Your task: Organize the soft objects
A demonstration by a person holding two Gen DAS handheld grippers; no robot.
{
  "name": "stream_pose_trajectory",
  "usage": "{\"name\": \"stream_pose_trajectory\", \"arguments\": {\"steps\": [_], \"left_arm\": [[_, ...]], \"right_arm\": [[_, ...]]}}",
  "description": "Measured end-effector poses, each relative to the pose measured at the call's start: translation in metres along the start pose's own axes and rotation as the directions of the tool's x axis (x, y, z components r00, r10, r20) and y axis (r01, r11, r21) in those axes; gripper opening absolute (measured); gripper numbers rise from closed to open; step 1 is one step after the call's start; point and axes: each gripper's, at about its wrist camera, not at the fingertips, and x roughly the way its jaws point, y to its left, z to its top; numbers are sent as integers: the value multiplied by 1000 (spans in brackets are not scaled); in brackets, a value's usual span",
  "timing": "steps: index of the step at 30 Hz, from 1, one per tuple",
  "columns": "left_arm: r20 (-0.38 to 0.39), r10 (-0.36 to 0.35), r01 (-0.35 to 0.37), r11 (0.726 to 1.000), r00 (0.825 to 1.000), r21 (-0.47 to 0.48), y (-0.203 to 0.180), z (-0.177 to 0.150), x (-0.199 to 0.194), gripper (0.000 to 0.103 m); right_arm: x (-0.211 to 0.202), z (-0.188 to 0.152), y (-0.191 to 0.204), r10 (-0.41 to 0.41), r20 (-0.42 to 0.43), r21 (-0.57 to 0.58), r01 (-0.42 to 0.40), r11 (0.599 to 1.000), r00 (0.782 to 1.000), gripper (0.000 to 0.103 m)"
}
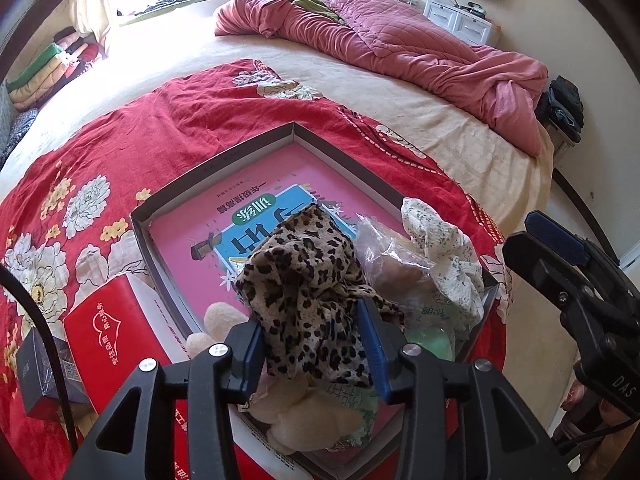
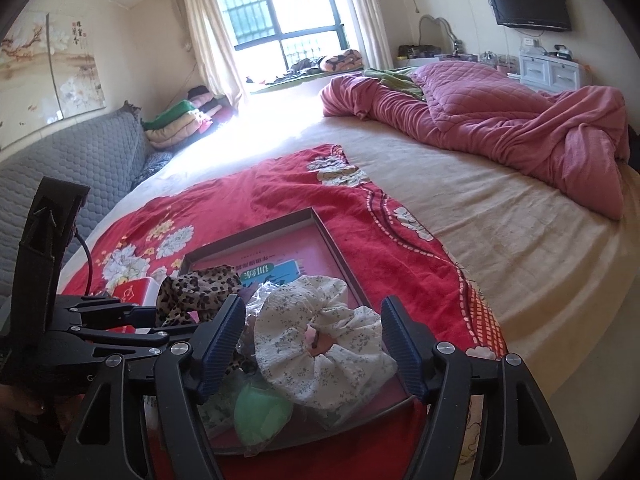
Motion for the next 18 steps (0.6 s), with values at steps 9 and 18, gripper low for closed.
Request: {"name": "stream_pose_trajectory", "arguments": {"steps": [9, 18], "left_arm": [[35, 20, -20, 1000, 999, -9, 3, 1, -17, 57], [76, 27, -25, 999, 997, -21, 11, -3, -42, 60]], "right_arm": [[-9, 4, 4, -12, 23, 3, 12, 1000, 1000, 75], [-22, 8, 13, -15, 44, 21, 14, 1000, 999, 76]]}}
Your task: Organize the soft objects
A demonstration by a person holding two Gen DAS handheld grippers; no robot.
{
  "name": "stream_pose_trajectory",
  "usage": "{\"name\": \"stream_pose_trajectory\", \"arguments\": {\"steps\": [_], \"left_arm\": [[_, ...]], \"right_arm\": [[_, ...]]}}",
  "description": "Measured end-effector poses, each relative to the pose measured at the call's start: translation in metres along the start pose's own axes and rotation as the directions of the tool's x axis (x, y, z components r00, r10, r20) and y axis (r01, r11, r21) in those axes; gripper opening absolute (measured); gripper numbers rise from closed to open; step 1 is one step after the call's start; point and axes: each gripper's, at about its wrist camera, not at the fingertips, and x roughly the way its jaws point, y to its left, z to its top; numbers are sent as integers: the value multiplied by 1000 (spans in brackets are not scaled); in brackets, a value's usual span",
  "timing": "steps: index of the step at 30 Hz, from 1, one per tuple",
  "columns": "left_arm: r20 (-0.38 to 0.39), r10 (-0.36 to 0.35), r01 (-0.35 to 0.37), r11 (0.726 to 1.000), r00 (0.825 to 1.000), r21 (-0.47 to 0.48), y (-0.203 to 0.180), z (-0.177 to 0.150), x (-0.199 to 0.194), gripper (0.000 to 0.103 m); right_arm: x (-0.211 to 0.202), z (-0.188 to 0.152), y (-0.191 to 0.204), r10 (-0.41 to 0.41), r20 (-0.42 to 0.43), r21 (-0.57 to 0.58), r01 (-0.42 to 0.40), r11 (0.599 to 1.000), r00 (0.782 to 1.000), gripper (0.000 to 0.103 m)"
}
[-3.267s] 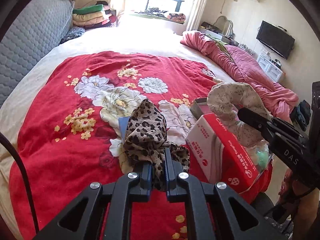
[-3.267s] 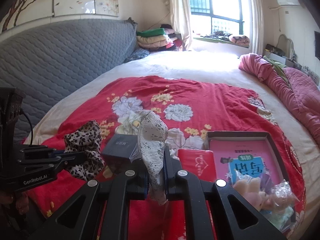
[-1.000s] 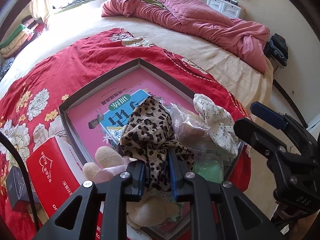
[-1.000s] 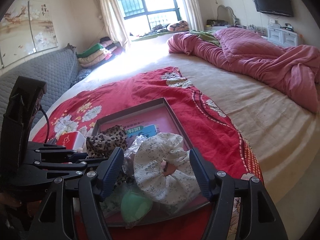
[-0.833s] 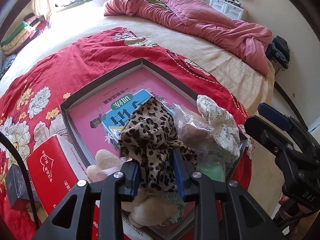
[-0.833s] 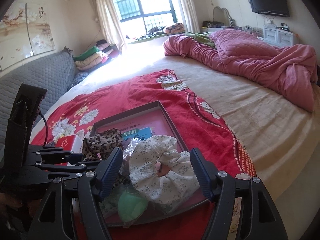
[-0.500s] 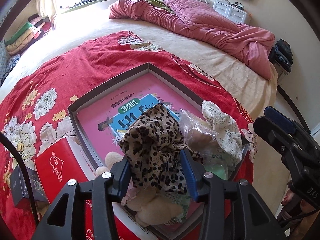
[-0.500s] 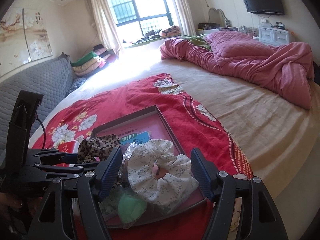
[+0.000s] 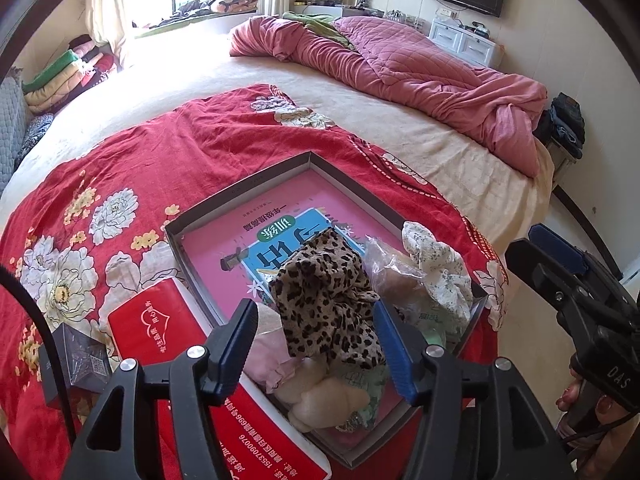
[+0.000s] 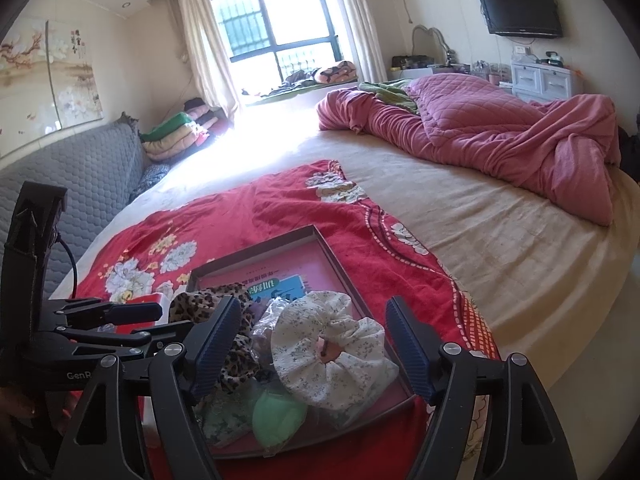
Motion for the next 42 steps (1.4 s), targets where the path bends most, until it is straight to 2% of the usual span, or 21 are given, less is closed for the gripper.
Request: {"name": "stream_pose_trajectory", "arguments": {"steps": [4, 12, 21, 25, 28, 34, 38, 42], "left_arm": [[14, 0, 0, 1000, 1000, -6, 4, -3, -10, 62], [36, 4, -3, 1000, 999, -19, 13, -8, -26, 63], [50, 10, -8, 999, 999, -42, 24, -16, -40, 73], [60, 17, -14, 999, 998, -47, 29, -24, -49, 77], [61, 38, -35, 998, 997, -50, 34, -32, -57, 83], [55, 64, -61, 996, 996, -62, 46, -53, -72, 84], [57, 75, -71, 995, 996, -71, 52, -73, -84, 84], [56, 91, -86, 992, 994, -92, 58, -88, -95, 84]], "right_arm": [[-5, 2, 2, 6, 3, 35, -6, 999, 1000, 77], [-9, 1, 9, -34, -18, 40, 35, 999, 999, 77], [-13, -5, 24, -78, -32, 26, 79, 997, 996, 77], [-22, -8, 41, -126, -17, 16, 127, 992, 992, 77], [-30, -13, 57, -203, -16, 2, 203, 979, 979, 77], [-52, -30, 85, -220, -24, 57, 221, 974, 975, 78], [-74, -39, 111, -226, 15, 25, 226, 974, 974, 78], [-87, -47, 132, -193, 17, -32, 193, 981, 981, 78]]}}
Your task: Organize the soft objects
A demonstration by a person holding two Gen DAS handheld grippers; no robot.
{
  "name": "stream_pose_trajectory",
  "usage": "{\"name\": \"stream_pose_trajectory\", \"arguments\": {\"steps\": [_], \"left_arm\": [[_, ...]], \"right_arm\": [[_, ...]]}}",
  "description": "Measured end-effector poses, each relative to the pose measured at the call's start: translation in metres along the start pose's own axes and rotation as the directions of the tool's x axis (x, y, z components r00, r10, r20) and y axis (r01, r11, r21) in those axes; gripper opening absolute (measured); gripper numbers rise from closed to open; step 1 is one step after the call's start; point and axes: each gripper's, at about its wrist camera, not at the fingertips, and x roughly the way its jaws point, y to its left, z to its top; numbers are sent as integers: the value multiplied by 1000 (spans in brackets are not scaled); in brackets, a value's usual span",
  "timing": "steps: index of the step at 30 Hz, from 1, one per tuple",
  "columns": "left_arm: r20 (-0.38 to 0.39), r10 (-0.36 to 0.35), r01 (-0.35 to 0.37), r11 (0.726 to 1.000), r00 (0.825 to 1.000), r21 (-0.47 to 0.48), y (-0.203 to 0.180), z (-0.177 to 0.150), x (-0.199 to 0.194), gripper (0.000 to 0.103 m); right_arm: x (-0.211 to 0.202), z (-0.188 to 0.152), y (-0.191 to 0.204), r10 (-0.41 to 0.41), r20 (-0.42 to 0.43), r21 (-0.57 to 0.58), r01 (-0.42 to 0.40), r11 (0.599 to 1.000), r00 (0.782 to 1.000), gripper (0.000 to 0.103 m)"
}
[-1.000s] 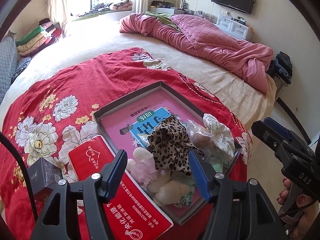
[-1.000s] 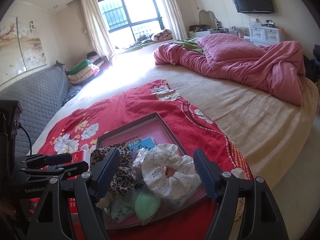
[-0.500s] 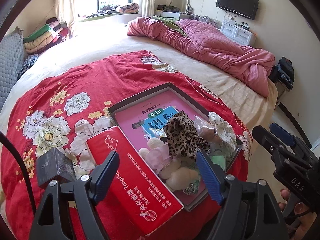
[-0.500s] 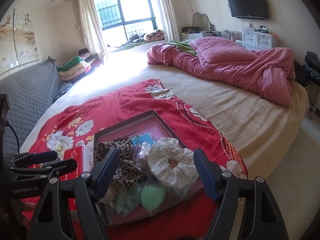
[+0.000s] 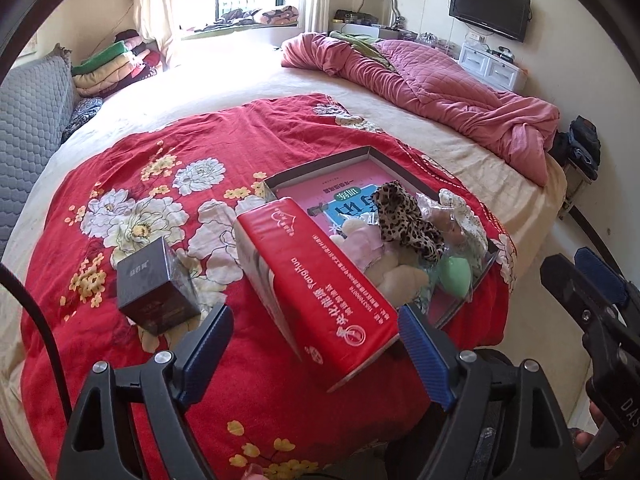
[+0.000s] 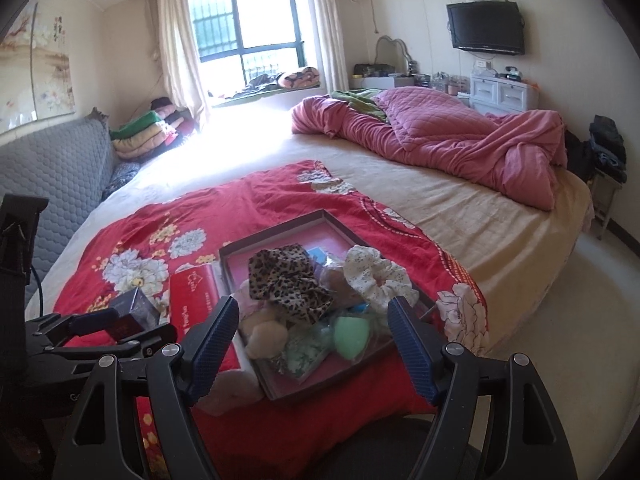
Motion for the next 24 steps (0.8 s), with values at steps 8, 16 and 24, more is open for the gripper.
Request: {"name": "stream_pose_trajectory", "arguments": {"steps": [8, 16, 24], "left_arm": [[21, 45, -44, 998, 999, -34, 4, -17, -19, 84], [12, 57, -57, 998, 998, -36, -2, -26, -21, 84], [-8, 71, -72, 997, 997, -34, -7, -44, -23, 84]], "right_arm": [[-9, -22, 6, -3, -47, -25, 2, 1000, 999, 78], [-5, -38, 0, -19, -98, 7, 19, 1000, 995, 78], [-12, -46, 8, -42, -115, -47, 36, 998, 993, 78]]}}
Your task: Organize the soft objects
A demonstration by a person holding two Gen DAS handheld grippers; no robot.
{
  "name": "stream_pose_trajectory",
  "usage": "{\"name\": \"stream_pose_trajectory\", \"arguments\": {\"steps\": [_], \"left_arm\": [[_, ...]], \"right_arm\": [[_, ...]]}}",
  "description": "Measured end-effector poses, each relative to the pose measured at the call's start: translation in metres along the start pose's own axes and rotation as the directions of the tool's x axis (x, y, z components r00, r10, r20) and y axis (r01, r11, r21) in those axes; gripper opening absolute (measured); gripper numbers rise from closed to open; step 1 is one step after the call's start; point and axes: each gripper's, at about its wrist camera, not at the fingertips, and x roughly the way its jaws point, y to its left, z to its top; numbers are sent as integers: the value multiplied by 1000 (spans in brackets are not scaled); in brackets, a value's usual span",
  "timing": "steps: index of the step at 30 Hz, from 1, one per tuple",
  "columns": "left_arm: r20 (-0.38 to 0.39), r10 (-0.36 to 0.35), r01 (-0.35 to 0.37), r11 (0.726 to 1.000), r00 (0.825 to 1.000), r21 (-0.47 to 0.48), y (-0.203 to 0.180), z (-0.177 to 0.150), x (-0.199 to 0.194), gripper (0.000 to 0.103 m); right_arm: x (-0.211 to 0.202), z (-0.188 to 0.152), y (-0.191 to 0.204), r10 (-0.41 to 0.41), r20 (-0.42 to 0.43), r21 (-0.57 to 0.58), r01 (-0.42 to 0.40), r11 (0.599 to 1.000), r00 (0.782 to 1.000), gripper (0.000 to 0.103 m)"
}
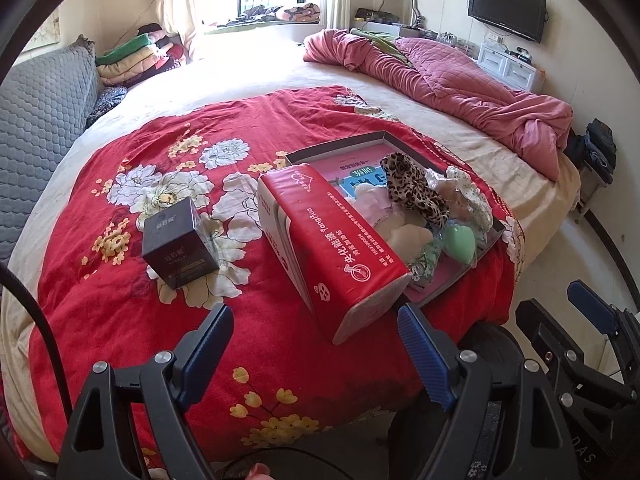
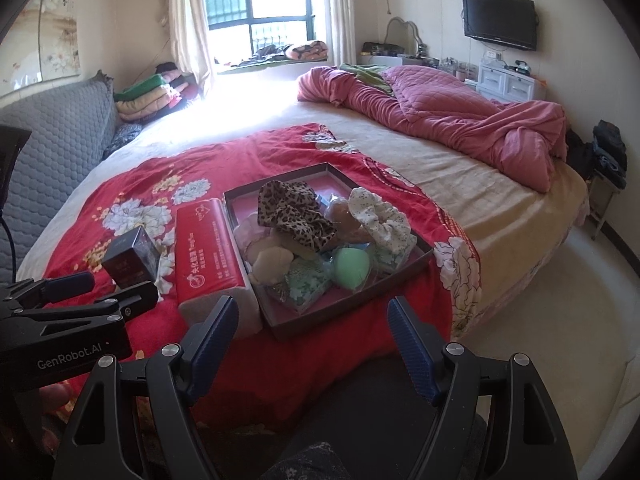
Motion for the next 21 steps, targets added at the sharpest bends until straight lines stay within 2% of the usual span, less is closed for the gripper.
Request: {"name": "stream_pose_trajectory", "arguments": {"steps": [6, 21], "left_arm": [[-13, 1, -1, 1000, 1000, -7, 0, -7, 1, 84], [-20, 16, -16, 1000, 1000, 0, 0, -6, 3, 84]], "right_arm": [[-11, -2, 1, -15, 31, -16, 15, 1000, 999, 78], [-4, -7, 3, 9, -6, -24, -9, 1000, 1000, 78]]}}
